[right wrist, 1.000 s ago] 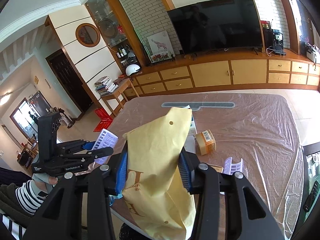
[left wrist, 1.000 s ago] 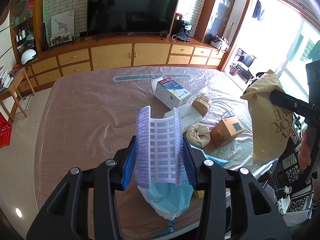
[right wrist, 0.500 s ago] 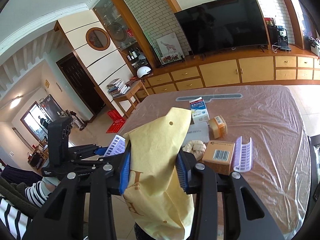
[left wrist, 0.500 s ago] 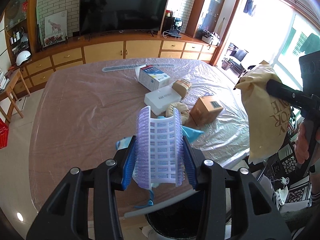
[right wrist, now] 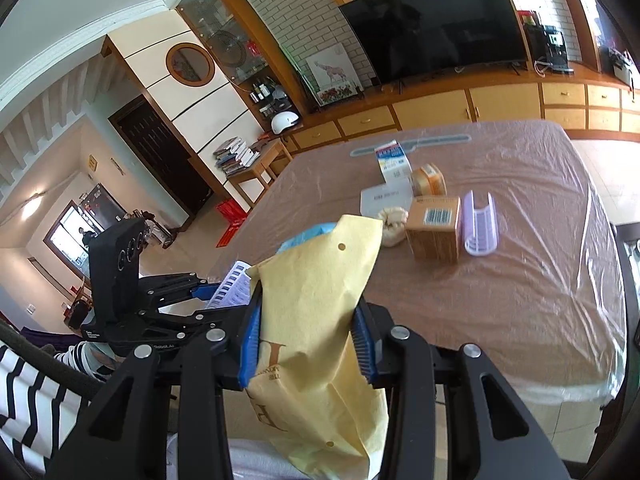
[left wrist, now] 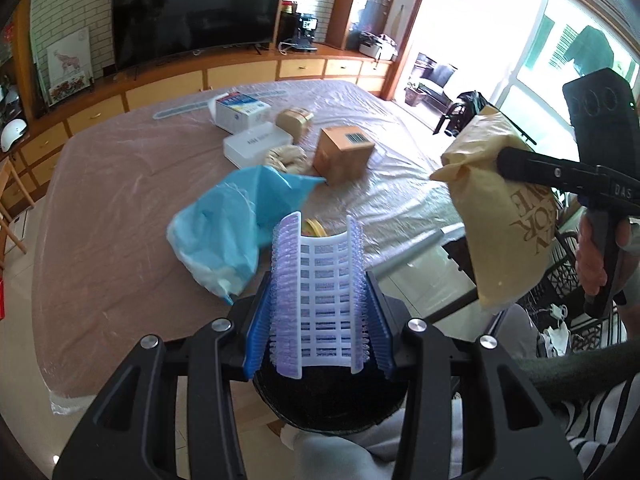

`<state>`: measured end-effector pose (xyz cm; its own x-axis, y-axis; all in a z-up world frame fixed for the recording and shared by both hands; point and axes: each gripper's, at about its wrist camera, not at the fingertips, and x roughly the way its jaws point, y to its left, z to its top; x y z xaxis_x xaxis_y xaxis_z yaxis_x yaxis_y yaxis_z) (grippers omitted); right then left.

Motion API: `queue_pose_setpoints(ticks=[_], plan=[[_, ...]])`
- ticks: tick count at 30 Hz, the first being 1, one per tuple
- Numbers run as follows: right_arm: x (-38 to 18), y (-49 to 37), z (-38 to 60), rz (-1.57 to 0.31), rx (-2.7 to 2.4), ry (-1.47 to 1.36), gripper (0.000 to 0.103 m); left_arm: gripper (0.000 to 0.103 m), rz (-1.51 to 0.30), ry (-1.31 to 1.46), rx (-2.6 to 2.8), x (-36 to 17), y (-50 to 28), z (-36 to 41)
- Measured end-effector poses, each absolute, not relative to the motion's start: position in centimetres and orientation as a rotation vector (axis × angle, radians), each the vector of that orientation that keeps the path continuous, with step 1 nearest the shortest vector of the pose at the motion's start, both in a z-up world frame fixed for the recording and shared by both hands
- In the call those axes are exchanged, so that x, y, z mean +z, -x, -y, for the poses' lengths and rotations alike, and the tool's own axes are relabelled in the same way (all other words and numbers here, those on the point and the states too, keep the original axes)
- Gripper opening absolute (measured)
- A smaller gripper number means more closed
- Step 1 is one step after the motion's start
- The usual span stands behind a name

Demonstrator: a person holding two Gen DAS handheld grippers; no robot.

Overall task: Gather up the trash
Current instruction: 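Carry the rack and paper bag with both grippers over the black trash bin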

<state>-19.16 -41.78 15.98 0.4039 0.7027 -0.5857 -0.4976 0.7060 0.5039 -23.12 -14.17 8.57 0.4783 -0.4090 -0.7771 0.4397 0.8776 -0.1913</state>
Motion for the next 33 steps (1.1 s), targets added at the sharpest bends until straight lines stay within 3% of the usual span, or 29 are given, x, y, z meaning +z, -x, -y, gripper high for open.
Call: queue_pose_setpoints(ticks=[33], plan=[[7.6, 21.7, 40.0, -1.095, 0.705, -0.216, 0.038, 0.044, -1.111, -0.162, -0.553, 0.7, 26.3, 17.2]])
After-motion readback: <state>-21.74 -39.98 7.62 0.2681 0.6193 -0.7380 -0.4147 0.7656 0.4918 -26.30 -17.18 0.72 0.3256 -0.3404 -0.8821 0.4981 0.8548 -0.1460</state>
